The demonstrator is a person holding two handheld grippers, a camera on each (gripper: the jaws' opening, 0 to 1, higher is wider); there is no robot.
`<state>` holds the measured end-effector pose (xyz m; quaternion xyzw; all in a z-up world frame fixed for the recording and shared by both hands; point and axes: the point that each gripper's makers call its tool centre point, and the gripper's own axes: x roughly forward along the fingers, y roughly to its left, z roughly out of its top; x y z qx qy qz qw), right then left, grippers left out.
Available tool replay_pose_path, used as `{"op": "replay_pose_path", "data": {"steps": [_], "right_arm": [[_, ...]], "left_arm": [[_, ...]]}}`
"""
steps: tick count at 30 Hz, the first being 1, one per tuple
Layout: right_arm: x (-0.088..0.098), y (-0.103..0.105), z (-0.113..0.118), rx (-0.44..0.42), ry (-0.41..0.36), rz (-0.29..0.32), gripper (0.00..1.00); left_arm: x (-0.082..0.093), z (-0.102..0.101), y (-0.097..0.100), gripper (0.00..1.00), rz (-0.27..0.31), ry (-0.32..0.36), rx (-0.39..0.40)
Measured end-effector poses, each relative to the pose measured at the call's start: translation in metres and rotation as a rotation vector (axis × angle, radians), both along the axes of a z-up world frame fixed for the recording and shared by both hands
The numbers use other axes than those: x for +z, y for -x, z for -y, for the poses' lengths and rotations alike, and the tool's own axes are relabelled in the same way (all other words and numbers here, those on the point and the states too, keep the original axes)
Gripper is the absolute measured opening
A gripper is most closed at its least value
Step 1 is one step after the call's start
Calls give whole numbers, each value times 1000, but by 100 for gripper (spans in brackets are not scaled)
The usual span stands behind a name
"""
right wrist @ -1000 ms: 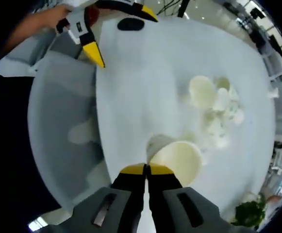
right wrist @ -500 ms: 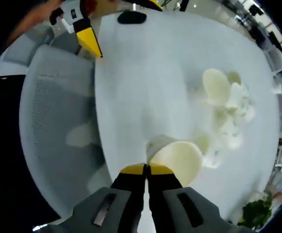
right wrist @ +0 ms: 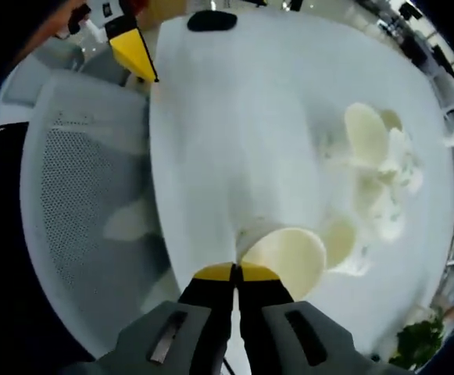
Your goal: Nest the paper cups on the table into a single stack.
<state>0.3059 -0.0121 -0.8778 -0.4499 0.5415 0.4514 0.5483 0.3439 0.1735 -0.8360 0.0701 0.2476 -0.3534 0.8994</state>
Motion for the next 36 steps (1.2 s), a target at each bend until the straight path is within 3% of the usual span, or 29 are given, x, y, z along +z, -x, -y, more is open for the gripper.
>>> {"op": "replay_pose_path", "data": {"steps": [16,27,32,36], "right_arm": [[-20,12,-1,6,18,-3,0],[-21,14,-3,2,17,0,0],[-21,14,-4,16,-11,0,0],[-20,16,-8,5,-58,-26,8]], "left_arm": [[-4,-1,2,98,-11,1,1],[-5,0,2,98,-14,3,-2],[-4,0,2,98,-13,4,0],[-5,0,3,98,-13,4,-1]]}}
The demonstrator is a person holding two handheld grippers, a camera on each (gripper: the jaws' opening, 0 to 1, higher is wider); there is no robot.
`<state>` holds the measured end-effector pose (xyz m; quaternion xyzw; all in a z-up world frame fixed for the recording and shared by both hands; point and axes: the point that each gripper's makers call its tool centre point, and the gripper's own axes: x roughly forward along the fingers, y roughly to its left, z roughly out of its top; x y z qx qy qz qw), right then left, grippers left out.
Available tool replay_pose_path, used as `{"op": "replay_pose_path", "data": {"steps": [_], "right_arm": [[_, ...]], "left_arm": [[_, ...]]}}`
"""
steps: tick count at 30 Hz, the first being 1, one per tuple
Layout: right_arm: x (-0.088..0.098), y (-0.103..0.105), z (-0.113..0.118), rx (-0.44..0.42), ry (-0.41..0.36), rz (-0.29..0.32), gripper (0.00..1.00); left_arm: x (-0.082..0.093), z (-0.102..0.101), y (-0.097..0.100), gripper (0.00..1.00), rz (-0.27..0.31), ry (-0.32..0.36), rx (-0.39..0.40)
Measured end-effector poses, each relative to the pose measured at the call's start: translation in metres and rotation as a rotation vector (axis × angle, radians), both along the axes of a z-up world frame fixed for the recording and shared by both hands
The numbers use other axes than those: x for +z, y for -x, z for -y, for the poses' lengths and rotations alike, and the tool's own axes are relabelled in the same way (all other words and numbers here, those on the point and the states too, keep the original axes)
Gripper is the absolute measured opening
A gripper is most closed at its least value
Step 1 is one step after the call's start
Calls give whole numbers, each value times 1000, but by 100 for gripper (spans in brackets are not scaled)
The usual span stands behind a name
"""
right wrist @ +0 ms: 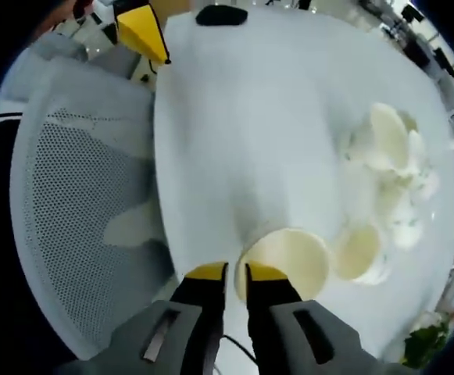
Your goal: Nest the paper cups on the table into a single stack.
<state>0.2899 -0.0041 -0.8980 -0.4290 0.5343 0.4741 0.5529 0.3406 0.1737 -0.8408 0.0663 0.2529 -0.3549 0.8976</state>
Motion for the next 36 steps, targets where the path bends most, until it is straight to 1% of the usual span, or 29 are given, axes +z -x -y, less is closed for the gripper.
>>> {"op": "replay_pose_path", "data": {"steps": [5,9,14,18,21,23,24,25,26,29,30,31,32,34,35,36], "right_arm": [[6,-3,-5,3,-51,1,10],[17,-3,-5,-29,-102,-8,13],[39,-9,2,-82,-185,10,14],[59,-20,12,-129,-250,40,17],[74,-33,15,-146,-322,104,18],[83,-41,19,-159,-371,147,25],[88,-47,23,-175,-397,185,27],[89,-49,24,-181,-405,195,29],[94,-54,29,-199,-430,224,30],[105,-59,37,-224,-496,284,30],[110,-61,41,-232,-528,315,30],[113,-62,43,-237,-554,331,31],[117,-63,48,-273,-582,347,31],[121,-64,53,-298,-620,367,34],[123,-66,60,-324,-635,387,36],[125,-68,63,-327,-651,412,38]], "left_arm": [[0,0,1,98,-1,-2,-1],[2,0,0,98,2,-1,-1],[3,-1,-1,98,3,-3,-2],[3,0,-2,98,1,-5,-5],[4,2,-5,98,4,-7,-11],[6,4,-7,98,7,-4,-14],[6,5,-8,98,9,-3,-16],[7,7,-9,98,11,-2,-18],[8,8,-9,98,12,-2,-19],[11,11,-10,98,16,4,-22],[10,12,-11,98,16,4,-25],[10,13,-11,98,17,5,-27],[12,14,-11,98,18,6,-29],[14,15,-10,98,20,7,-29],[15,15,-10,98,23,13,-27],[16,14,-11,98,24,15,-26]]}}
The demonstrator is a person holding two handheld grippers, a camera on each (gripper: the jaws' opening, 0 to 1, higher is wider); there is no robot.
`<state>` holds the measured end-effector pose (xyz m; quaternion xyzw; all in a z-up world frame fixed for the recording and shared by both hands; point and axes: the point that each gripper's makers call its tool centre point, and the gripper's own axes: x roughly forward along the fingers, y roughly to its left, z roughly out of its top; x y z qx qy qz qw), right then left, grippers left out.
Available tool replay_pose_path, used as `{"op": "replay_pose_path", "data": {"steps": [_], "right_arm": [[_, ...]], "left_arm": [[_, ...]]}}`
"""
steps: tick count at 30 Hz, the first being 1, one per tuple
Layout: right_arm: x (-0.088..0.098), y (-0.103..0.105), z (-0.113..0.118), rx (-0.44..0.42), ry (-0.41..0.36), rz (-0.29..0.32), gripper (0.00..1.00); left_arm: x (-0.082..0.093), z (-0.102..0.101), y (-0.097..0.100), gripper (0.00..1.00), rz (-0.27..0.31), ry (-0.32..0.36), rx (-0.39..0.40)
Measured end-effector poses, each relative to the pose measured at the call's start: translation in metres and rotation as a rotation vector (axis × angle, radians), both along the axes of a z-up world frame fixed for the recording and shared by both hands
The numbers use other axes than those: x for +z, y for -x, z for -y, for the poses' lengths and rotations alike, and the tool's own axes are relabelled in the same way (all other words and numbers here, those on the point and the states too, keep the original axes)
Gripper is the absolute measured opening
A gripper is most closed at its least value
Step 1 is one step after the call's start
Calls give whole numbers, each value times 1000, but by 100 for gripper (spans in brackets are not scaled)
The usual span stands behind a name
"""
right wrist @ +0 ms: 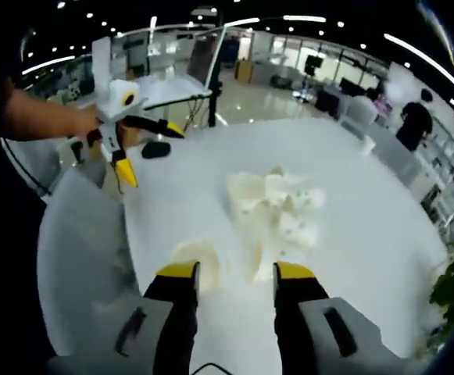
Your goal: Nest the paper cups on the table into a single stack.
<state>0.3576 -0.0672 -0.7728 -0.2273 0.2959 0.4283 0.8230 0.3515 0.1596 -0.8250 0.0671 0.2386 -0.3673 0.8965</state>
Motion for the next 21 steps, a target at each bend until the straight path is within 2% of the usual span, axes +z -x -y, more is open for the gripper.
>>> {"op": "replay_pose_path", "data": {"steps": [1,4,8,11,15,21], "right_arm": [[1,-2,6,-23,-18,16,41],[-5,-2,20,-75,-58,0,49],[-14,1,35,-114,-93,-3,53],[-15,2,43,-166,-150,23,57],[-17,7,49,-188,-181,39,64],[-21,4,69,-279,-225,72,81]], "left_arm": [[2,0,0,98,2,1,3],[6,-2,0,98,8,8,12],[9,-4,1,98,11,14,26],[11,-8,4,98,13,12,42],[11,-14,7,98,8,21,62],[16,-19,15,98,4,24,90]]}}
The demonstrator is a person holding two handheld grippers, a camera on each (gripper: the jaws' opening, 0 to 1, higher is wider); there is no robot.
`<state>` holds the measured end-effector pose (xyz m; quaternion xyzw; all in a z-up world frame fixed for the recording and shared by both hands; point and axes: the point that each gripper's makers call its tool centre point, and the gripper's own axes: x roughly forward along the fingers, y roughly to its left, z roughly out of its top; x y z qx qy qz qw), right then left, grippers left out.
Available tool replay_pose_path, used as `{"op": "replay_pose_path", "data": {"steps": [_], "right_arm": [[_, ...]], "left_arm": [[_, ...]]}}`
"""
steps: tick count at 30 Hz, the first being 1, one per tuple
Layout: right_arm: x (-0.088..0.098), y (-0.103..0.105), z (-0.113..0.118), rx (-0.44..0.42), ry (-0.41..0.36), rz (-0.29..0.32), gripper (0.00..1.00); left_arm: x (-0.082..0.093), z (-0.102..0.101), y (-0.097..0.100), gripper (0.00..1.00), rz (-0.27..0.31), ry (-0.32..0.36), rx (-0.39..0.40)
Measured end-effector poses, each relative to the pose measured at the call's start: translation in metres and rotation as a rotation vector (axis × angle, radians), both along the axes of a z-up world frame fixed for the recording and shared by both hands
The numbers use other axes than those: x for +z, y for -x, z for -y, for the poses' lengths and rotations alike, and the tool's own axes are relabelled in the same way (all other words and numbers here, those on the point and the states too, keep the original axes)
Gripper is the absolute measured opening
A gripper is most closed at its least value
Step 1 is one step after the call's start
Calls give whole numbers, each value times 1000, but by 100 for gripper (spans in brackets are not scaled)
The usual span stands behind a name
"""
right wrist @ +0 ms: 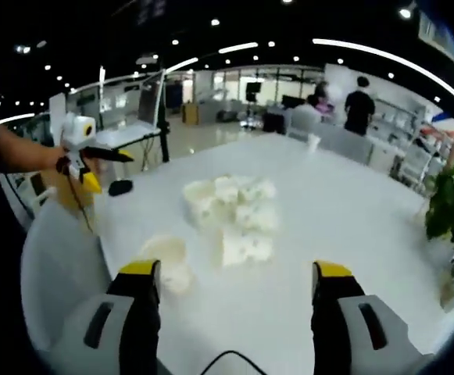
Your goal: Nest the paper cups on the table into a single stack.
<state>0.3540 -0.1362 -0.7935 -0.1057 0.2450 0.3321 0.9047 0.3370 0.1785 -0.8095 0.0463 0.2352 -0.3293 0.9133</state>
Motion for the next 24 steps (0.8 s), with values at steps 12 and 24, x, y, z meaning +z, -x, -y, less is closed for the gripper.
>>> {"op": "replay_pose_path", "data": {"steps": [12,24], "right_arm": [[-10,-9,19,-29,-33,74,100],[0,-20,39,-36,23,128,100]], "left_arm": [[-2,13,8,98,13,-11,-72],[3,15,1,98,27,-2,-66]]}}
